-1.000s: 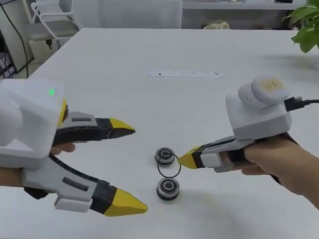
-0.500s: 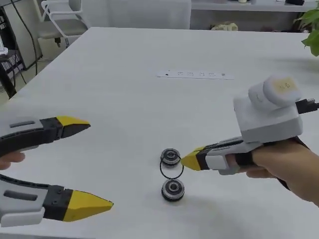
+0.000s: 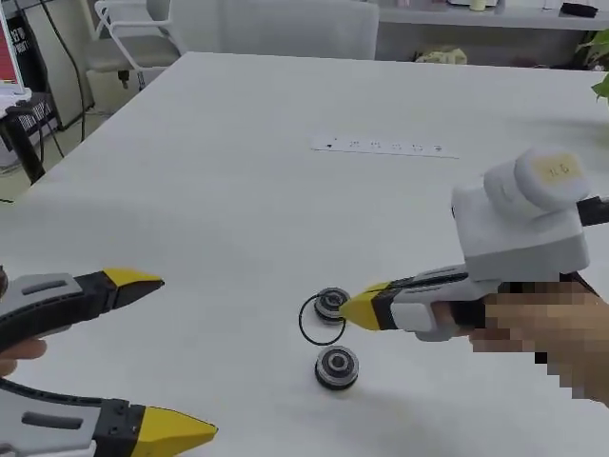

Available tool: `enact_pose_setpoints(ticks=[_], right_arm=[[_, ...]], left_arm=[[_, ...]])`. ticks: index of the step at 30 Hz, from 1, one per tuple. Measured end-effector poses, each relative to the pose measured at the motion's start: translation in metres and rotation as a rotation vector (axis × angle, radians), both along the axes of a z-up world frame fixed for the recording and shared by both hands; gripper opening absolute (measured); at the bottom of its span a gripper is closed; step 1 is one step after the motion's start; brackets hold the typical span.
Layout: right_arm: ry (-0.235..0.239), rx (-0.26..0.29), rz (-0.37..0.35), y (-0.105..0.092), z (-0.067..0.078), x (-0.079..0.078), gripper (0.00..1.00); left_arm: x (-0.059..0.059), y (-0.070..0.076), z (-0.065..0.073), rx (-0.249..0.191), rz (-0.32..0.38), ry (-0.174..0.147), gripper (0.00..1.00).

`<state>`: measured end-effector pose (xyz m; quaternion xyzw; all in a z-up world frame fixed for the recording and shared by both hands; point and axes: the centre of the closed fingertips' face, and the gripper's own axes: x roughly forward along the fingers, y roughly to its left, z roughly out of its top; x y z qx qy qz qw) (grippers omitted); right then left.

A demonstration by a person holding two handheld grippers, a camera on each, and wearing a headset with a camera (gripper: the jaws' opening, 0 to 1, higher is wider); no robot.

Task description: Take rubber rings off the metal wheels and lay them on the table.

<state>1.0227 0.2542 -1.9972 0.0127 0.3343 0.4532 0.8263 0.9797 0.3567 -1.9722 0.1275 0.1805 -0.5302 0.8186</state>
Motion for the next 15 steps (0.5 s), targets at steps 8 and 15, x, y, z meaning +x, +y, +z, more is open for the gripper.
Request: enact_pose_setpoints(ticks=[8, 15], right_arm=[[-0.02, 0.003, 0.015, 0.008, 0.002, -0.001, 0.0], [-0.016, -0.019, 0.053, 0.021, -0.007, -0.008, 0.0]], left_arm=[[0.004, 0.003, -0.006, 0.011, 0.017, 0.012, 0.84], [0.003, 0.003, -0.007, -0.004, 0.026, 0.024, 0.85]])
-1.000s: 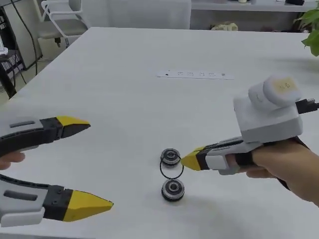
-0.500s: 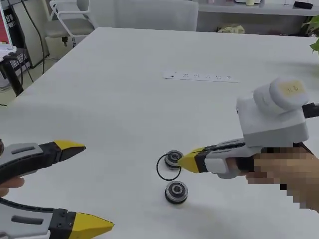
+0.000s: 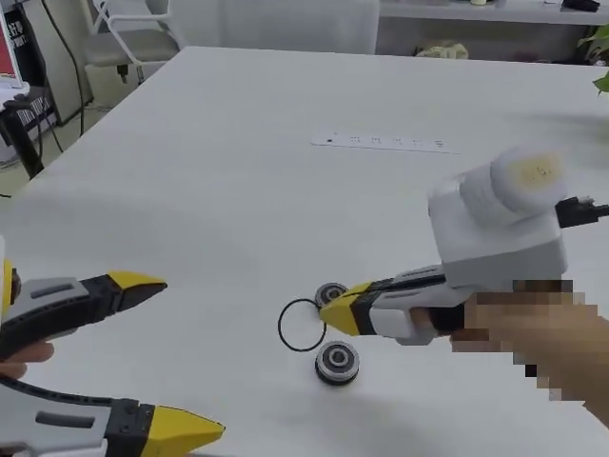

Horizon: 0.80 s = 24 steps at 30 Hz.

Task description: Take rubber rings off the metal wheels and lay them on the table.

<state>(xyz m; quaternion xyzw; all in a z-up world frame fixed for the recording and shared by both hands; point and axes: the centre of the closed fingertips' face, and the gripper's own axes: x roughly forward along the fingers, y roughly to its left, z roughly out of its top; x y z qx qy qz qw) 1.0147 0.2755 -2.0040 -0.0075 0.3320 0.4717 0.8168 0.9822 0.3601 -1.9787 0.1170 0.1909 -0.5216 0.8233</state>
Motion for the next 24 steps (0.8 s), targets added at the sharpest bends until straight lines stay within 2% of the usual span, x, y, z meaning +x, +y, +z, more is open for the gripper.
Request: enact_pose_setpoints(ticks=[6, 17, 24], right_arm=[[-0.002, -0.033, 0.035, 0.009, -0.01, -0.005, 0.0], [-0.058, -0.098, 0.06, 0.018, -0.027, -0.004, 0.0], [-0.055, -0.123, 0.017, 0.022, -0.042, 0.001, 0.0]], left_arm=[[-0.002, 0.0, -0.002, 0.007, -0.007, 0.006, 0.84], [-0.002, 0.001, -0.003, 0.016, -0.008, 0.006, 0.83], [-0.001, 0.002, -0.002, 0.009, 0.0, 0.002, 0.82]])
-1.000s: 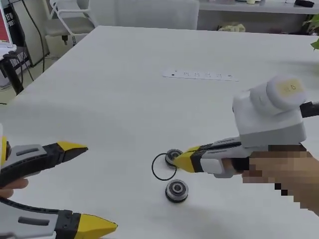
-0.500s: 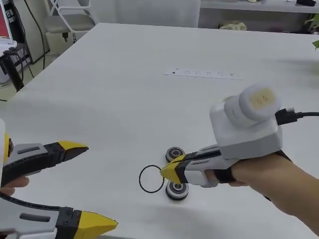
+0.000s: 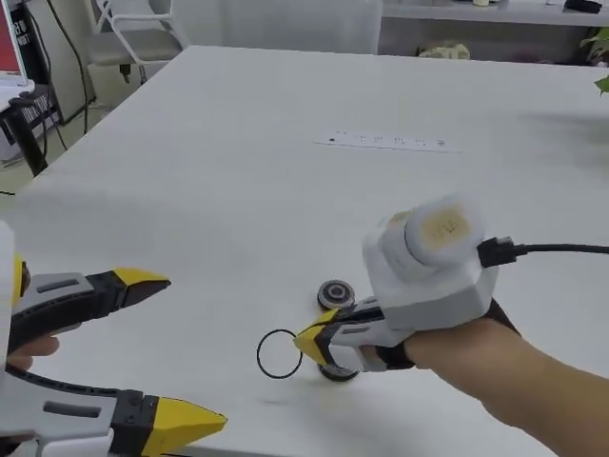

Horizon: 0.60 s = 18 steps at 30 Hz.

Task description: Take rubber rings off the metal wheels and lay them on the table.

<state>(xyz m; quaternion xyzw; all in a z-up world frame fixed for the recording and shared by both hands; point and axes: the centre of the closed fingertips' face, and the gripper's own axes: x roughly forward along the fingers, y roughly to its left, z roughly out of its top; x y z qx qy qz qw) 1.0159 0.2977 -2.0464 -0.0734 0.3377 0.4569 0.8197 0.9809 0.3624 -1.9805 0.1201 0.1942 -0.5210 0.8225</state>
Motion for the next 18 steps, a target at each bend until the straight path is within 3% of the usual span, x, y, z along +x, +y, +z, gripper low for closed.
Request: enact_pose_setpoints(ticks=[7, 10, 18], right_arm=[[0.034, -0.008, -0.033, 0.002, -0.015, 0.001, 0.0], [-0.006, -0.043, -0.029, 0.001, -0.018, 0.005, 0.0], [-0.033, -0.071, -0.002, 0.002, -0.019, 0.005, 0.02]], left_arm=[[0.001, 0.001, 0.001, -0.008, 0.01, 0.001, 0.82], [0.002, 0.001, 0.001, -0.015, 0.012, 0.002, 0.82], [0.002, 0.002, 0.0, -0.008, 0.015, 0.005, 0.82]])
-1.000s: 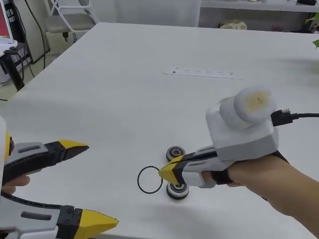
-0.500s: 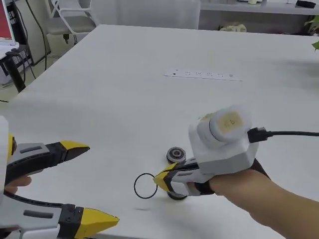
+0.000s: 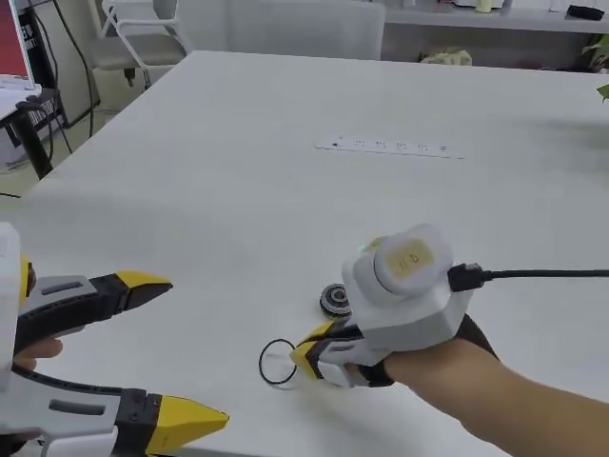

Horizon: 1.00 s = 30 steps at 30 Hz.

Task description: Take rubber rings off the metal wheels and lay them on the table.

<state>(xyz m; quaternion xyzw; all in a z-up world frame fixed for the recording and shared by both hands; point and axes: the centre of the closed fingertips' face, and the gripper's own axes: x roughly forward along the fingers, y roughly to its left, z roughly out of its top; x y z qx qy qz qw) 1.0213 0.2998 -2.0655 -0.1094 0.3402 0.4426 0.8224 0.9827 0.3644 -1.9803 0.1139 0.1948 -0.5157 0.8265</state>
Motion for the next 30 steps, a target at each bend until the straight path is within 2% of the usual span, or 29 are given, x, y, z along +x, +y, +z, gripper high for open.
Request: enact_pose_setpoints(ticks=[6, 11, 17, 19, 23, 25, 26, 30], right_arm=[[-0.009, 0.029, -0.022, -0.006, 0.013, 0.007, 0.03], [-0.019, 0.097, -0.042, -0.009, 0.036, 0.013, 0.05], [-0.081, 0.138, 0.001, -0.013, 0.064, 0.012, 0.1], [-0.103, 0.145, 0.046, -0.014, 0.071, 0.007, 0.12], [-0.143, 0.138, 0.103, -0.019, 0.077, 0.001, 0.13], [-0.157, 0.106, 0.13, -0.023, 0.075, -0.001, 0.14], [-0.163, 0.098, 0.138, -0.024, 0.075, -0.001, 0.14], [-0.161, 0.098, 0.164, -0.031, 0.073, -0.004, 0.15]], left_arm=[[0.001, 0.001, 0.0, 0.003, 0.004, -0.005, 0.81], [0.0, 0.0, 0.0, 0.005, 0.001, -0.004, 0.81], [-0.002, -0.001, 0.0, 0.014, -0.018, -0.007, 0.82], [-0.004, -0.003, 0.002, 0.009, -0.035, -0.008, 0.82], [-0.008, -0.008, 0.006, 0.024, -0.08, -0.016, 0.82], [-0.009, -0.012, 0.012, 0.039, -0.096, -0.039, 0.82], [-0.011, -0.017, 0.019, 0.032, -0.114, -0.063, 0.82], [-0.016, -0.029, 0.035, 0.01, -0.158, -0.081, 0.81]])
